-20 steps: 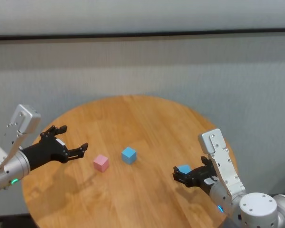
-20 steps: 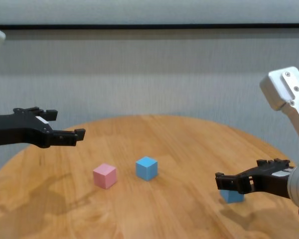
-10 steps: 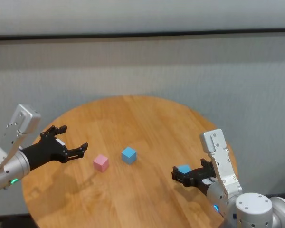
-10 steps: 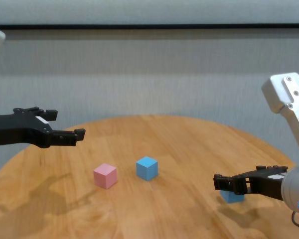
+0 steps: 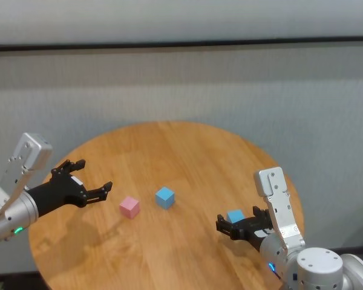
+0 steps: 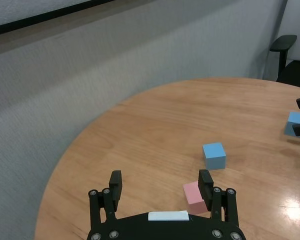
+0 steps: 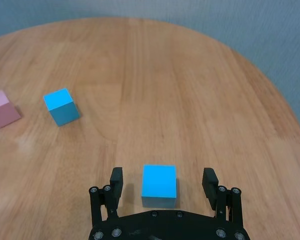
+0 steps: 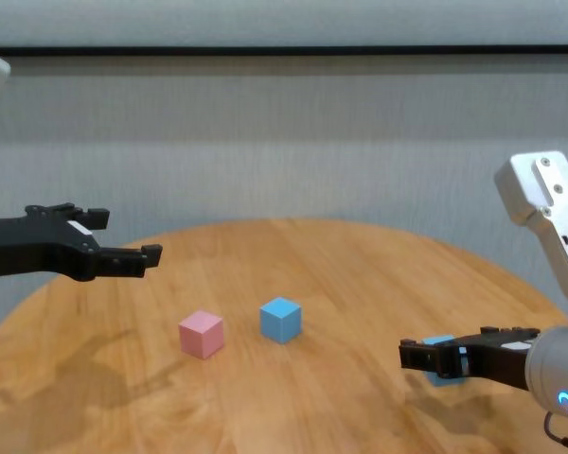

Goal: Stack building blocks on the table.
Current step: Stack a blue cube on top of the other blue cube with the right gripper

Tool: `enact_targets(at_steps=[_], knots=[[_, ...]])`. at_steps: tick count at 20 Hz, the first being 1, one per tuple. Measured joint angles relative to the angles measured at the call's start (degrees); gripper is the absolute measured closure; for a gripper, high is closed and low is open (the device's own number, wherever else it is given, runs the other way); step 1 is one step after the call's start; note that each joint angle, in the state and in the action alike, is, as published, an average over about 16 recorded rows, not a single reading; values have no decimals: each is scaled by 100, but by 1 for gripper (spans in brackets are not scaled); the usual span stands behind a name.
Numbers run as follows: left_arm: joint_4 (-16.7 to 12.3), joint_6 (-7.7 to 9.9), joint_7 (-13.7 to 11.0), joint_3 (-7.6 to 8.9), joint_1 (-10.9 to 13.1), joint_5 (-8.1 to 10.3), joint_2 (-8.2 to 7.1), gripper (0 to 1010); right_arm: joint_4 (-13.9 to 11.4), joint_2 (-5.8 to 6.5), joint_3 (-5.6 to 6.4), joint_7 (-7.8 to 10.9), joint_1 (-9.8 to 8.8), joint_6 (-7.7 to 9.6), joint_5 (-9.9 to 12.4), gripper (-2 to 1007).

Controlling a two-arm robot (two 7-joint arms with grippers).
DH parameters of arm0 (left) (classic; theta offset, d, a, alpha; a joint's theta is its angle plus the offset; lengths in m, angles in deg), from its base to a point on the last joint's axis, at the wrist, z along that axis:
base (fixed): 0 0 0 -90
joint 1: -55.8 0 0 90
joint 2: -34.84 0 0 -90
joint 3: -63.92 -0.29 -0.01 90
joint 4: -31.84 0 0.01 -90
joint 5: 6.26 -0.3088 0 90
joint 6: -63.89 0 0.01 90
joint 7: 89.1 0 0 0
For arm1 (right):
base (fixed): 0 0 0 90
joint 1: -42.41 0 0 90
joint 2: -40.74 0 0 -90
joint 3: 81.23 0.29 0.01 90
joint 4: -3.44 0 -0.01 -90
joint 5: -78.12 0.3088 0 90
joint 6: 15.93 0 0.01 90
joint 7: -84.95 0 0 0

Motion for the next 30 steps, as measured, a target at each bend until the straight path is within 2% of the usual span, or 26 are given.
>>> enact_targets(at_steps=[16, 24, 30], knots=[[0, 0, 0, 0, 0, 0, 0, 8, 345, -219, 112, 85, 135, -143, -165, 4], [0, 0, 0, 0, 0, 0, 0, 8, 370, -289, 208, 116, 125, -48, -169, 12], [0, 0, 0, 0, 0, 0, 0, 8, 362, -335, 293, 142, 95, 61, -154, 73]])
